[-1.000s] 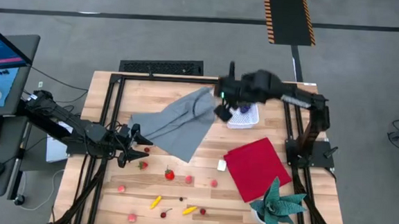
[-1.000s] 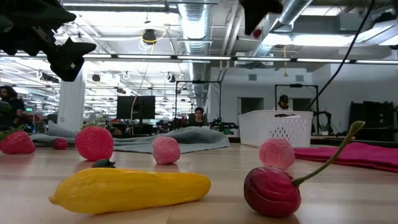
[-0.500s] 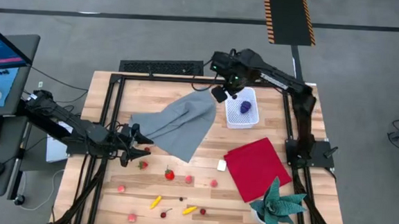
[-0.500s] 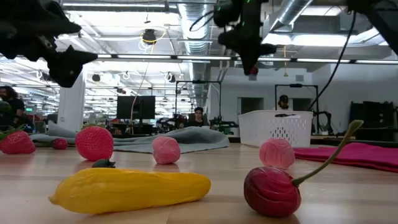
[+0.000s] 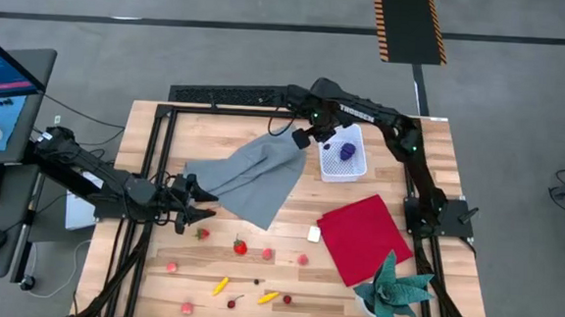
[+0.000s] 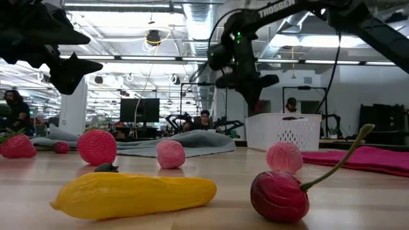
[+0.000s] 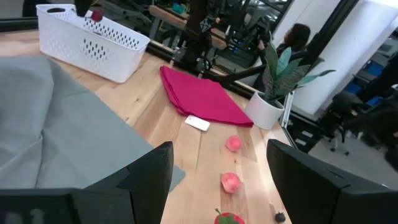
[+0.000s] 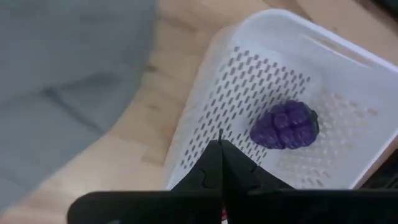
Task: Pick and placing Produce into tupperware
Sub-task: Put the red cherry into the white bin
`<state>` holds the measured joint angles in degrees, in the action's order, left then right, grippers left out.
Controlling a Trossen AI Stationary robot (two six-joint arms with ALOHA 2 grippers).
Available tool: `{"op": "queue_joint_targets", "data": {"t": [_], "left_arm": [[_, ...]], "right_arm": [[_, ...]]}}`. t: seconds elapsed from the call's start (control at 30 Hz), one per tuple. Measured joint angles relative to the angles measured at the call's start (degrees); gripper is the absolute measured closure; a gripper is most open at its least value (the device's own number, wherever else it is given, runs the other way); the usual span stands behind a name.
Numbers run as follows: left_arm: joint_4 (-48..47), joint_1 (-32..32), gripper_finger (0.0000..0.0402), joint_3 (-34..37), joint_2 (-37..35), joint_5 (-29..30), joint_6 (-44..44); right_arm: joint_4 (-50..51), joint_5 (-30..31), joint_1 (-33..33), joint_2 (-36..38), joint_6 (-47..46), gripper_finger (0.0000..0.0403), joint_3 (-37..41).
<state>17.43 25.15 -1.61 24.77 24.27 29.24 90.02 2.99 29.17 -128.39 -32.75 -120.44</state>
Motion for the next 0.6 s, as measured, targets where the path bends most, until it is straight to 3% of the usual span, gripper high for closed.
{"op": "queue_joint_targets", "data": {"t": [0.17,0.6], "left_arm": [[0.00,0.00,0.0152,0.00,0.00,-0.34,0.56],[0.00,0.00,0.0152,0.02,-0.02,-0.45,0.21]], "right_arm": [[0.01,-1.08,1.99,-0.42,-5.78,0.0388,1.67],[-0.02,-1.34,2.49,0.47,-3.10,0.0362,12.12]]}}
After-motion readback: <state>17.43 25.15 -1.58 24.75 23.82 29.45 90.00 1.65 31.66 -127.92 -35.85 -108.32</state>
